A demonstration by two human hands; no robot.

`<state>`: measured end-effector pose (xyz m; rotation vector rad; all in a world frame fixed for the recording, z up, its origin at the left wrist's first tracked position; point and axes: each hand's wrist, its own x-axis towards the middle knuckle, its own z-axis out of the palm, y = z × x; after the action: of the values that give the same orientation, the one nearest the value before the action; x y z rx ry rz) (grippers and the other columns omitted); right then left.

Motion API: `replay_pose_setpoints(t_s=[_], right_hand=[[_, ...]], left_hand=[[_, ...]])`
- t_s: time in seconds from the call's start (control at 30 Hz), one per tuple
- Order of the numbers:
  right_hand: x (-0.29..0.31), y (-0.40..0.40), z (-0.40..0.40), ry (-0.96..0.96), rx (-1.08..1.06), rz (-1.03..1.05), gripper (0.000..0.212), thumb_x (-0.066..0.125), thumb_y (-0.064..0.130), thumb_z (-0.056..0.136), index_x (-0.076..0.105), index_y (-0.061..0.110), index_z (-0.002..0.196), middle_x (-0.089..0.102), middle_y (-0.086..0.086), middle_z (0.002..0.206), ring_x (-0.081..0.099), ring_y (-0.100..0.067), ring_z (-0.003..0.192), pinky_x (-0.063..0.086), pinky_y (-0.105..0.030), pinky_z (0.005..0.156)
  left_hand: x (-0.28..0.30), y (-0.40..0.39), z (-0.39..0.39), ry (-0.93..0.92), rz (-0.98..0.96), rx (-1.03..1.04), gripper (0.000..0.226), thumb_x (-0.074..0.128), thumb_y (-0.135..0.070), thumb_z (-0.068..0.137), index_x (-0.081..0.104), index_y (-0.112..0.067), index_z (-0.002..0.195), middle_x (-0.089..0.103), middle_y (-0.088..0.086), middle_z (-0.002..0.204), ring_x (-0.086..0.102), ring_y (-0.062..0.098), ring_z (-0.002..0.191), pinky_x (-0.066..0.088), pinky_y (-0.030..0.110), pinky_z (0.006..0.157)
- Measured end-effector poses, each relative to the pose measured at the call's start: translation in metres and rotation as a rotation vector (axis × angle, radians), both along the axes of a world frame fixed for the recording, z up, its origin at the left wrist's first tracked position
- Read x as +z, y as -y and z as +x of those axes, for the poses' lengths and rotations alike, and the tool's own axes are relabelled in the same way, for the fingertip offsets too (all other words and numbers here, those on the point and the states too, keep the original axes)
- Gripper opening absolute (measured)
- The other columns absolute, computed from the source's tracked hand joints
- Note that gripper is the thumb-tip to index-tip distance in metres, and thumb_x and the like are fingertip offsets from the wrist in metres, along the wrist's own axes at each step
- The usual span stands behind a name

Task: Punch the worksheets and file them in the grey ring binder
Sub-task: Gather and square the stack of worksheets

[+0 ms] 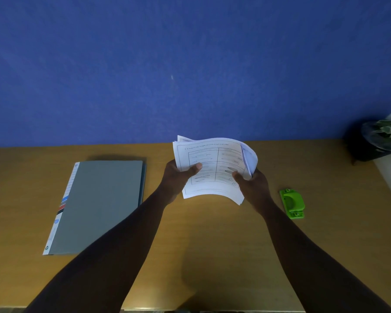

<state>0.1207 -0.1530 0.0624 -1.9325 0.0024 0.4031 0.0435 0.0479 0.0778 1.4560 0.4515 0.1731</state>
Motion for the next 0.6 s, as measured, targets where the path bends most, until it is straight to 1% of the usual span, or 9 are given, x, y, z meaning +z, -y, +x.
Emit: replay_pose_setpoints(t_s=[0.07, 0.17, 0.27, 0.37, 0.47, 0.6], right_hand=[[-0.002, 0.001, 0.000, -0.007, 0.005, -0.021, 0.029, 0.066, 0.024, 0.091, 0.059, 0.013, 0.116, 0.063, -0.001, 0.098, 0.063, -0.014, 0.083, 0.047, -0.013, 0.056], [-0.003, 0.002, 0.000, -0.009, 0.012, -0.028, 0.030, 0.066, 0.023, 0.091, 0.058, 0.013, 0.118, 0.064, -0.002, 0.102, 0.063, -0.019, 0.091, 0.049, -0.016, 0.062], [-0.001, 0.002, 0.000, -0.015, 0.019, -0.039, 0.029, 0.065, 0.023, 0.091, 0.058, 0.013, 0.118, 0.063, -0.002, 0.102, 0.062, -0.015, 0.085, 0.047, -0.014, 0.058], [-0.001, 0.003, 0.001, -0.016, 0.029, -0.036, 0.030, 0.066, 0.022, 0.091, 0.058, 0.012, 0.119, 0.063, -0.002, 0.102, 0.064, -0.019, 0.089, 0.049, -0.016, 0.059], [0.000, 0.003, 0.001, -0.006, 0.044, -0.060, 0.030, 0.066, 0.023, 0.091, 0.057, 0.012, 0.118, 0.062, -0.001, 0.101, 0.061, -0.011, 0.080, 0.047, -0.014, 0.057], [0.002, 0.003, 0.001, 0.005, 0.046, -0.093, 0.031, 0.065, 0.023, 0.092, 0.058, 0.010, 0.119, 0.063, -0.004, 0.102, 0.060, -0.016, 0.083, 0.045, -0.013, 0.056]], left_hand=[[-0.002, -0.001, -0.002, -0.004, 0.003, -0.016, 0.030, 0.073, -0.007, 0.086, 0.064, -0.026, 0.107, 0.073, -0.012, 0.102, 0.071, 0.004, 0.092, 0.056, 0.020, 0.070], [-0.005, -0.004, -0.003, -0.003, 0.016, -0.023, 0.030, 0.073, -0.010, 0.087, 0.064, -0.021, 0.114, 0.072, -0.005, 0.110, 0.071, 0.011, 0.098, 0.058, 0.024, 0.073], [-0.005, -0.007, -0.003, 0.009, 0.019, -0.019, 0.030, 0.072, -0.012, 0.088, 0.064, -0.018, 0.117, 0.072, -0.001, 0.114, 0.071, 0.019, 0.102, 0.059, 0.029, 0.078], [0.004, -0.008, 0.001, 0.060, 0.014, -0.009, 0.026, 0.069, -0.012, 0.091, 0.065, -0.017, 0.116, 0.073, -0.001, 0.115, 0.071, 0.018, 0.102, 0.058, 0.029, 0.077], [0.014, -0.012, 0.009, 0.099, 0.054, 0.023, 0.021, 0.066, -0.015, 0.094, 0.067, -0.011, 0.114, 0.074, 0.001, 0.113, 0.071, 0.019, 0.100, 0.058, 0.029, 0.077], [0.019, -0.017, 0.016, 0.148, 0.103, 0.071, 0.024, 0.060, -0.020, 0.098, 0.066, -0.004, 0.114, 0.073, 0.008, 0.112, 0.070, 0.025, 0.103, 0.059, 0.037, 0.083]])
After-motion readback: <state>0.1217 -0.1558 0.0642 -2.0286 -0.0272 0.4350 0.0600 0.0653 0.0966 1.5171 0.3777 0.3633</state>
